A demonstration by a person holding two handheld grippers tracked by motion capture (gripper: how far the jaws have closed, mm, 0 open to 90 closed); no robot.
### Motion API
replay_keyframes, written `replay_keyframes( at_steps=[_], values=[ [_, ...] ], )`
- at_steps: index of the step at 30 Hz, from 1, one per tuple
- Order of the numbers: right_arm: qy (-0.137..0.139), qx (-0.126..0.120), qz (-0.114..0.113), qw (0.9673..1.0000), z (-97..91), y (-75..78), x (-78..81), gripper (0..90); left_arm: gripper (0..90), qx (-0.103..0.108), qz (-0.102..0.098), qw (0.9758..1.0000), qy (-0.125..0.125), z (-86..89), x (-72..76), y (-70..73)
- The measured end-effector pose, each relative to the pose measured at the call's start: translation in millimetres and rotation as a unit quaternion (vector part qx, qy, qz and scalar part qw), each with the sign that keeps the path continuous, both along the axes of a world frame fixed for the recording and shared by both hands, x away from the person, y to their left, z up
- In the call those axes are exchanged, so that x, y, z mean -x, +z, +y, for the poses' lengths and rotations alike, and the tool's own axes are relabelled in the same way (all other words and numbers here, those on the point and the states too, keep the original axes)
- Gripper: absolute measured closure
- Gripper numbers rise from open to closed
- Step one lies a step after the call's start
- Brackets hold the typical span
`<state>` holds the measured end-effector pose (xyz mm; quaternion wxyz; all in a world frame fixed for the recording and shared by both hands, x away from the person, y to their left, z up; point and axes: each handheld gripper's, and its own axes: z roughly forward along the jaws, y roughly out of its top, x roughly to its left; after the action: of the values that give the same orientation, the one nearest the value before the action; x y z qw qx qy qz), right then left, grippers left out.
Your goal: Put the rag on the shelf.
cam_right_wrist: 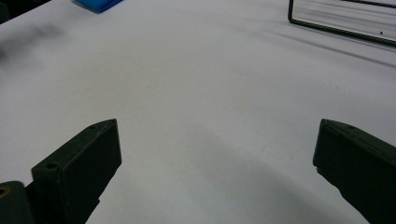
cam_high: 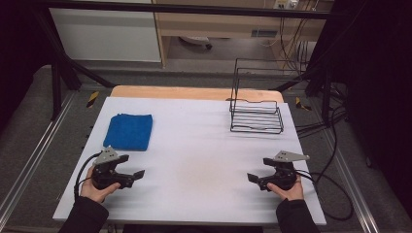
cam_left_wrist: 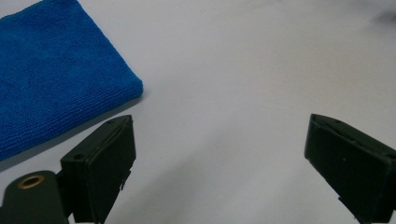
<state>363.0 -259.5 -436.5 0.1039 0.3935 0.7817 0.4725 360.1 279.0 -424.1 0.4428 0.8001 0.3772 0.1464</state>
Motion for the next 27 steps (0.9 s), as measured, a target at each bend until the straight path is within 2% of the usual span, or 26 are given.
replay_keyframes(
  at_steps=[20, 27],
  values=[
    [-0.003, 0.004, 0.003, 1.0, 2.6, -0.6, -1.7, 1.7, 10.8, -0.011, 0.012, 0.9999, 0.0, -9.9, -3.4, 3.7],
    [-0.005, 0.008, 0.003, 0.9999, 3.0, -0.8, -2.1, 1.7, 12.5, -0.033, 0.018, 0.9993, 0.006, -18.0, -15.3, 11.2]
  ],
)
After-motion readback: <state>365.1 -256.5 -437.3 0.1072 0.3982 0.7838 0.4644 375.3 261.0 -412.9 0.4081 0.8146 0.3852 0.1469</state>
